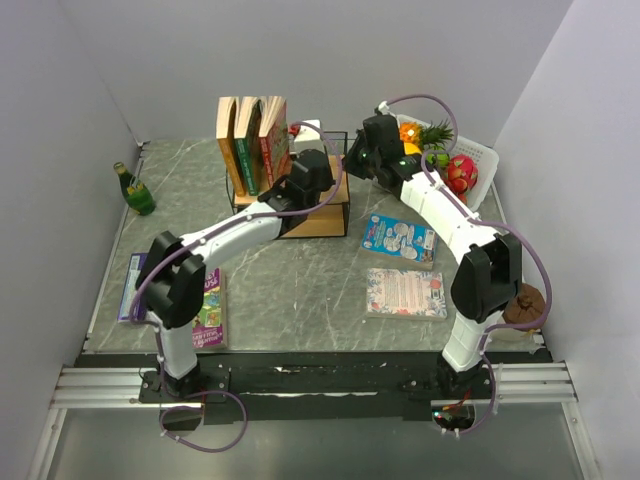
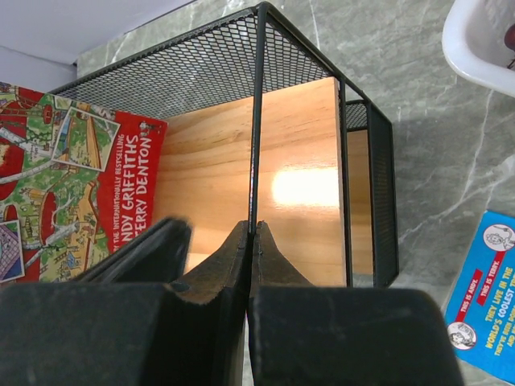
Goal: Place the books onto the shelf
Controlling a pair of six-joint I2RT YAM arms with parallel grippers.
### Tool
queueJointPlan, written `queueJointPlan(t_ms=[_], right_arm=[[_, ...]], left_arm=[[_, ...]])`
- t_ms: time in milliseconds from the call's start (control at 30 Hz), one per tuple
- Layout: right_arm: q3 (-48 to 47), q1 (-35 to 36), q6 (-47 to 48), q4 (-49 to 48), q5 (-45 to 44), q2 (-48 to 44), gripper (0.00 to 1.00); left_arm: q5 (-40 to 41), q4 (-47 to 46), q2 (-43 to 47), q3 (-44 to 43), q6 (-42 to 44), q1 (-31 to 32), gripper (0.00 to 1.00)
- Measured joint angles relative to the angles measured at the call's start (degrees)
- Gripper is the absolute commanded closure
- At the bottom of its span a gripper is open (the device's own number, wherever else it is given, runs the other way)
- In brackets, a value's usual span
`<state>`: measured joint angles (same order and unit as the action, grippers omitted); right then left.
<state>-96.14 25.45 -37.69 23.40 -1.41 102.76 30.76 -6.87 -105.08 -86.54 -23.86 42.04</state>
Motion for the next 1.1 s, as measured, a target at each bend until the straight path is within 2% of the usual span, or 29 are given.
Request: queueJointPlan(t_ms=[267, 733, 1100], right_arm=[[1.8, -0.3, -0.9, -1.7, 1.3, -0.9, 1.00], [2.5, -0.4, -1.5, -2.7, 1.7, -1.1, 1.00], [2.5, -0.4, -1.5, -2.8, 1.9, -1.1, 1.00]], left_arm=[[8.3, 3.0, -7.9, -5.4, -3.5, -2.2, 0.99], [12.9, 9.0, -9.3, -7.7, -7.0, -8.9, 0.99], [16.7, 12.0, -11.4, -10.0, -4.1, -9.4, 0.99]])
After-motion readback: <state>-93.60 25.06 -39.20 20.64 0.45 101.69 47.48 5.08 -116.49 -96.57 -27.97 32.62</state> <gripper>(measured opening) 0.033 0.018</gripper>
